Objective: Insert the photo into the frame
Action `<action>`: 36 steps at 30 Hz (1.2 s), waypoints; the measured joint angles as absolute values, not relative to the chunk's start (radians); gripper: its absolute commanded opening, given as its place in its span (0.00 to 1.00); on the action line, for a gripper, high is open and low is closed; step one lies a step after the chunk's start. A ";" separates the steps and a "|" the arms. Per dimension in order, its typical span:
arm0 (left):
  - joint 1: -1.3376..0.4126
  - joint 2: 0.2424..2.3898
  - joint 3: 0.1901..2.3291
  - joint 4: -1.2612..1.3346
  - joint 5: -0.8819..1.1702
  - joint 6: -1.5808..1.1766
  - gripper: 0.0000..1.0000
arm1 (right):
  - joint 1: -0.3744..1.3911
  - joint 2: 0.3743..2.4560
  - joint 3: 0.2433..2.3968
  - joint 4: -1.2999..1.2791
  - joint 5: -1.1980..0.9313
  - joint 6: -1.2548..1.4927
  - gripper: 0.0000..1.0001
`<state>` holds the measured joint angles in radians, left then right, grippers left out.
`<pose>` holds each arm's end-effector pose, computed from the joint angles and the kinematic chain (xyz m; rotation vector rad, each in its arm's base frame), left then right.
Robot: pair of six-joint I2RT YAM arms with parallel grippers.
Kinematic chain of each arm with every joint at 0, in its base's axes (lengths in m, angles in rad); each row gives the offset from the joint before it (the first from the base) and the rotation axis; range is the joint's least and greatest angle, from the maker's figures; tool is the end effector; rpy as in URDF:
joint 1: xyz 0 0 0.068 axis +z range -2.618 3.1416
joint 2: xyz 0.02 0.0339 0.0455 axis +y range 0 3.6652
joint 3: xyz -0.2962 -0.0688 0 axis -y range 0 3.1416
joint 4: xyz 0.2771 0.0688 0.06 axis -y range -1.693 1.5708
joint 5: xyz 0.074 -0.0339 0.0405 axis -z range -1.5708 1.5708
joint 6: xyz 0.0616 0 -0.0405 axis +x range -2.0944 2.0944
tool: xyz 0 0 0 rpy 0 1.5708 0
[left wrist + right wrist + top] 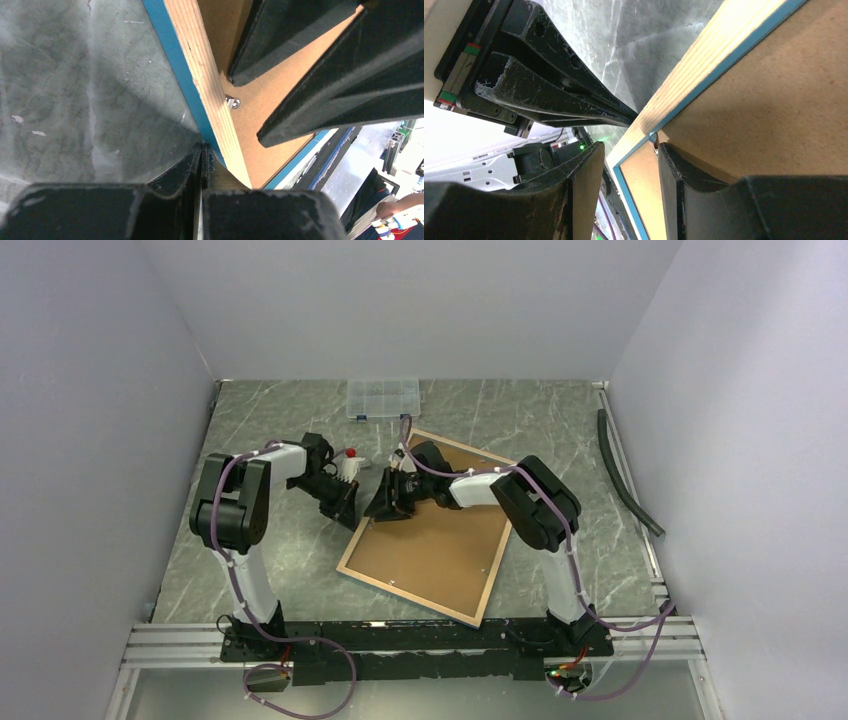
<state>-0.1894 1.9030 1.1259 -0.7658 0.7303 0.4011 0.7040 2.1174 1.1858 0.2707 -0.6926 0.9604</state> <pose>0.3454 -0.1081 0.1221 0.8418 2.7157 -1.0766 0.3429 0.3428 0.1054 -0.1213 2.6057 1.5532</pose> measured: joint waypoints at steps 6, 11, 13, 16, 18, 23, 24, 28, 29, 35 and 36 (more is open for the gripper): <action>-0.187 1.912 1.130 -0.764 0.737 0.398 0.07 | 0.719 2.128 1.190 0.289 -0.712 0.966 0.47; -0.187 1.912 1.130 -0.763 0.738 0.398 0.07 | 0.722 2.128 1.183 0.304 -0.711 0.980 0.47; -0.187 1.912 1.130 -0.762 0.738 0.398 0.06 | 0.723 2.128 1.182 0.308 -0.710 0.984 0.47; -0.187 1.912 1.130 -0.762 0.738 0.397 0.06 | 0.726 2.128 1.182 0.308 -0.707 0.987 0.46; -0.186 1.912 1.130 -0.761 0.738 0.397 0.05 | 0.728 2.128 1.182 0.308 -0.705 0.986 0.46; -0.186 1.912 1.130 -0.761 0.738 0.397 0.05 | 0.735 2.128 1.176 0.318 -0.704 0.979 0.46; -0.186 1.912 1.130 -0.761 0.738 0.397 0.05 | 0.736 2.128 1.171 0.326 -0.704 0.979 0.46; -0.184 1.912 1.134 -0.768 0.737 0.400 0.11 | 0.736 2.127 1.155 0.356 -0.702 0.981 0.47; -0.180 1.912 1.138 -0.773 0.739 0.402 0.15 | 0.736 2.124 1.148 0.365 -0.698 0.981 0.48; -0.111 1.901 1.210 -0.871 0.779 0.446 0.42 | 0.739 2.090 1.112 0.377 -0.673 0.966 0.50; -0.097 1.891 1.213 -0.884 0.788 0.455 0.43 | 0.739 2.086 1.106 0.380 -0.672 0.965 0.51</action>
<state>-0.0967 1.8912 1.2125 -0.8845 0.7879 0.4545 0.7391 2.0857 1.1061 0.3798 -0.6720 0.9646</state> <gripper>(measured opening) 0.371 0.499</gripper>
